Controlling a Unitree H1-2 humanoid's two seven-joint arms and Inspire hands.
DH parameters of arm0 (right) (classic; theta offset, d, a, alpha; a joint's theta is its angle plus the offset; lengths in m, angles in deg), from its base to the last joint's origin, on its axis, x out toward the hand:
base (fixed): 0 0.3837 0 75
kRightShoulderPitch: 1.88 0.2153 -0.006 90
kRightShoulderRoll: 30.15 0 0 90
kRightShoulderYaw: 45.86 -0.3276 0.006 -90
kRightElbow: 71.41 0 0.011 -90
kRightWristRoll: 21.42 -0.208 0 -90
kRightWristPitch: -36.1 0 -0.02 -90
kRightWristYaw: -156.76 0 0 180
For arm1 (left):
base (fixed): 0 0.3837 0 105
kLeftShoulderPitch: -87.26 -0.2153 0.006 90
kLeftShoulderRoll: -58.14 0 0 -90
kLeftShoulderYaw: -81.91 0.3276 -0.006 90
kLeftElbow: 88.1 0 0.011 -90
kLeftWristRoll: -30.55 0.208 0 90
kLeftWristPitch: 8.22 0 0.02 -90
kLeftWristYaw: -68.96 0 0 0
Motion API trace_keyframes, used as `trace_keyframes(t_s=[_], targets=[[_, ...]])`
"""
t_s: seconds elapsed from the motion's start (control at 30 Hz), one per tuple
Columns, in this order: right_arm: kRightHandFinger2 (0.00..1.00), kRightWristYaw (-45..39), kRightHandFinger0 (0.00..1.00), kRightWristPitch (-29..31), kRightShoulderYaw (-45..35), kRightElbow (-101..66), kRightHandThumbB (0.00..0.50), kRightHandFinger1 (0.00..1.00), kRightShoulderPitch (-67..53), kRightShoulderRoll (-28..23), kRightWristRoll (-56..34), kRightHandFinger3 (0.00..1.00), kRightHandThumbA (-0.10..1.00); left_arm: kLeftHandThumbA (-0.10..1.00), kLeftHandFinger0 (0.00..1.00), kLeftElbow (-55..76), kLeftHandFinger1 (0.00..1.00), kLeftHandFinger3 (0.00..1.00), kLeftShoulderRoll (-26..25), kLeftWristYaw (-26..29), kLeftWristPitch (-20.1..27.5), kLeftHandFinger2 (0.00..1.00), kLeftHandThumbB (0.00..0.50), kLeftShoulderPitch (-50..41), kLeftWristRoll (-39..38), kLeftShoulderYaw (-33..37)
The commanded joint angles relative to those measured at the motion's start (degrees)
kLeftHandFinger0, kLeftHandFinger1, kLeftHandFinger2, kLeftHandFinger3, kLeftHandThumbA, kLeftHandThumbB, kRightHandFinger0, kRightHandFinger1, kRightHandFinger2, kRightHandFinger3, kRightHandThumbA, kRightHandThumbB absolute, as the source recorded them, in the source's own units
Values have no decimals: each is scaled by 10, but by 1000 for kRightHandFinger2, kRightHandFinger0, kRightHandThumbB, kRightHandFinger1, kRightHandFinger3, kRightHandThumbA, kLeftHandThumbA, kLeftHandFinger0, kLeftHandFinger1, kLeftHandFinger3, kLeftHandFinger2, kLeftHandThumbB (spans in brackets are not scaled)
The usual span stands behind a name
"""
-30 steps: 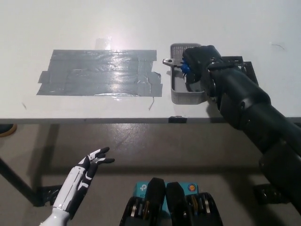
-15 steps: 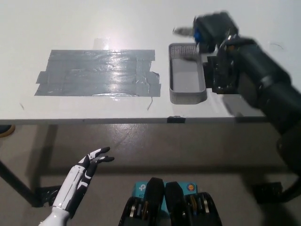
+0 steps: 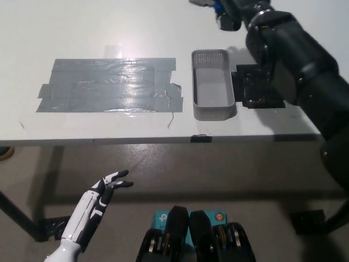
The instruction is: The robot picks the blue plier placed on top of the container and places it on the grey area of the table
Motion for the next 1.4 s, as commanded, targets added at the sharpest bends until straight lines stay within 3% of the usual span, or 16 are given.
trace_keyframes(t_s=[0.0,0.23,0.37,0.43,0.5,0.6,0.67,0.73,0.87,1.0,1.07,1.13,1.17,1.2,1.3,1.37], targets=[[615,47,0,3,-7,-10,287,197,38,28,13,371,-100,1000,1000,17,846,830,-8,-11,0,733,27,6,3,1],[644,47,0,4,-24,27,277,215,40,90,-4,380,-100,1000,1000,15,844,840,-3,-11,5,725,1,5,-5,1],[692,52,9,7,-31,34,289,268,24,132,-7,326,-100,1000,1000,21,1000,1000,-6,-13,14,868,35,-9,5,5],[599,56,0,9,-29,40,309,194,21,144,-3,291,-100,1000,1000,20,1000,1000,-6,-12,23,933,50,-12,8,7],[487,56,2,9,-29,52,298,176,20,159,-3,475,-100,1000,1000,19,1000,1000,-4,-11,32,1000,67,-12,8,8],[231,74,0,16,-31,70,333,3,10,181,-5,500,-100,1000,1000,26,1000,1000,5,-3,29,1000,115,-23,12,8],[226,72,0,17,-30,79,317,0,5,192,-5,446,-100,1000,1000,26,1000,1000,8,-4,33,1000,110,-26,10,9],[343,70,0,18,-24,89,331,6,-2,204,0,376,-100,1000,1000,22,1000,1000,14,-9,39,1000,117,-28,-8,9],[469,68,46,20,-20,101,360,128,-16,216,3,503,-100,1000,1000,16,1000,1000,14,-20,61,1000,135,-31,-20,17],[385,64,0,29,-17,106,364,54,-29,213,4,475,-100,1000,1000,19,1000,1000,16,-18,63,1000,171,-33,-12,29],[385,70,0,37,-18,106,308,68,-31,212,3,432,-59,1000,1000,22,1000,1000,12,-17,67,1000,193,-33,-7,31],[745,67,305,35,-26,106,311,447,-31,211,-5,899,299,1000,1000,22,1000,1000,8,-18,83,1000,181,-35,-1,36],[764,54,392,35,-33,107,309,525,-28,208,-12,970,382,1000,1000,21,1000,1000,9,-17,85,1000,181,-32,1,38],[1000,19,916,32,-48,108,366,1000,-22,204,-28,1000,525,1000,1000,17,1000,1000,10,-15,90,1000,179,-28,5,40],[1000,-34,1000,17,-56,110,499,1000,-9,197,-31,1000,723,1000,1000,19,1000,1000,9,-16,88,1000,185,-24,4,40],[1000,-32,1000,19,-60,108,494,1000,-4,189,-32,1000,742,1000,1000,19,1000,1000,9,-16,86,1000,181,-17,1,38]])
